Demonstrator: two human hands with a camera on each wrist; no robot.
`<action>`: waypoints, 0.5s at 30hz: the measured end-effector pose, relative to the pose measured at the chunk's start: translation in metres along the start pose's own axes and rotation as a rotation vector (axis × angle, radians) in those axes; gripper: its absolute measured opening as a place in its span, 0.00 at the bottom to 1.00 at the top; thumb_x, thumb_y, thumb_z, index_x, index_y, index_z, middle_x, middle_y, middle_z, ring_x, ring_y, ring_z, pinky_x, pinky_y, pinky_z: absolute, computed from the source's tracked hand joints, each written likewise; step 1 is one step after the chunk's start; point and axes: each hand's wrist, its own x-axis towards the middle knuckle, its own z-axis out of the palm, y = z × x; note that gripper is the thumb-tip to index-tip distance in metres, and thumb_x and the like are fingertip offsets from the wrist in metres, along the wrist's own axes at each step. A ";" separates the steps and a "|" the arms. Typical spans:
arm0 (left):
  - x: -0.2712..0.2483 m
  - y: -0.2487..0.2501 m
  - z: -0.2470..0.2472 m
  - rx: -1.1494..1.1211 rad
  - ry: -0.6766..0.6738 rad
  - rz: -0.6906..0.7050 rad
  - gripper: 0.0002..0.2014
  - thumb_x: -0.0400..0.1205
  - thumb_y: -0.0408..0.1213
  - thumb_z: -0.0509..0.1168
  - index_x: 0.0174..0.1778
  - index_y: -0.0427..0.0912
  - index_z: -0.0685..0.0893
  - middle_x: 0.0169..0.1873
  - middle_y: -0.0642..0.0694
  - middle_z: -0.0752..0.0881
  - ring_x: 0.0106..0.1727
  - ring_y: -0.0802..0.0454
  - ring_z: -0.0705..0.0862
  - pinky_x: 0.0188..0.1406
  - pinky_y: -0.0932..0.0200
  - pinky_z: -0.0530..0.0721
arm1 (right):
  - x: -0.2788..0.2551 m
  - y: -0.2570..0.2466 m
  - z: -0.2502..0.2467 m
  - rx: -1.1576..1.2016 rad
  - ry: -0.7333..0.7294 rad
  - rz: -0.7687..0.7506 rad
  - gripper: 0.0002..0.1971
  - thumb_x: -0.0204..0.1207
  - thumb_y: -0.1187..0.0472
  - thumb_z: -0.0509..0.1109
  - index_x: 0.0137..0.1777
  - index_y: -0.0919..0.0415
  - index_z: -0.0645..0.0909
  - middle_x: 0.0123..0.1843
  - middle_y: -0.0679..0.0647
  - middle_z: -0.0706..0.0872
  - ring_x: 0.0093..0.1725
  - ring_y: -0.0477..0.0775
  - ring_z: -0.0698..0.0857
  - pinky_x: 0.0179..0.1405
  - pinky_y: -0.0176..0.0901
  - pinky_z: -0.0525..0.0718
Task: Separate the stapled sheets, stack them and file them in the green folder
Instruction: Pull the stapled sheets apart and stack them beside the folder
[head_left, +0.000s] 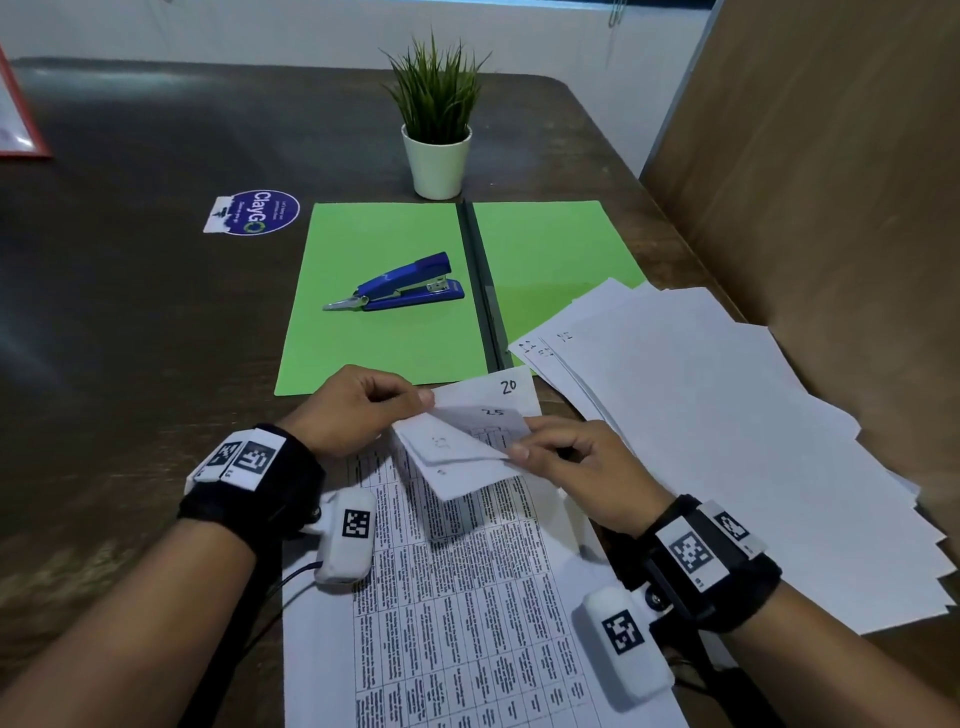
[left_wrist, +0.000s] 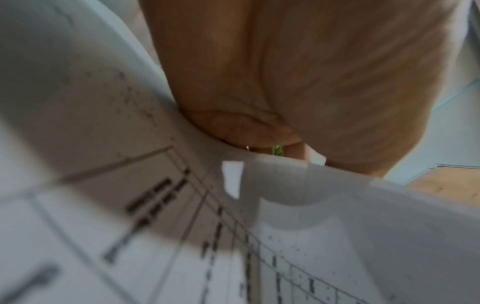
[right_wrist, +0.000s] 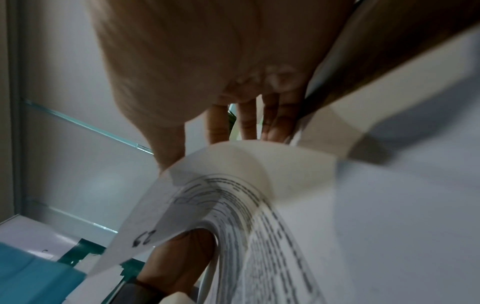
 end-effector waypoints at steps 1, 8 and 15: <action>0.000 -0.001 -0.001 0.007 0.003 -0.018 0.11 0.81 0.46 0.71 0.39 0.46 0.95 0.44 0.39 0.94 0.47 0.55 0.88 0.47 0.66 0.81 | 0.000 0.000 -0.001 0.010 0.023 0.007 0.18 0.73 0.43 0.75 0.48 0.58 0.93 0.53 0.51 0.92 0.48 0.51 0.87 0.48 0.41 0.84; 0.001 -0.003 -0.001 0.077 0.004 -0.028 0.07 0.71 0.39 0.81 0.31 0.42 0.92 0.35 0.35 0.90 0.37 0.49 0.83 0.43 0.56 0.81 | 0.008 0.004 -0.009 0.110 0.459 0.140 0.05 0.78 0.61 0.76 0.53 0.57 0.87 0.34 0.57 0.86 0.26 0.47 0.78 0.28 0.36 0.76; 0.002 -0.005 -0.003 0.129 -0.032 -0.027 0.14 0.76 0.53 0.75 0.33 0.47 0.94 0.35 0.45 0.92 0.40 0.46 0.86 0.50 0.55 0.82 | 0.007 0.005 -0.007 -0.176 0.313 0.157 0.07 0.76 0.63 0.77 0.38 0.55 0.92 0.28 0.49 0.86 0.30 0.45 0.80 0.38 0.43 0.81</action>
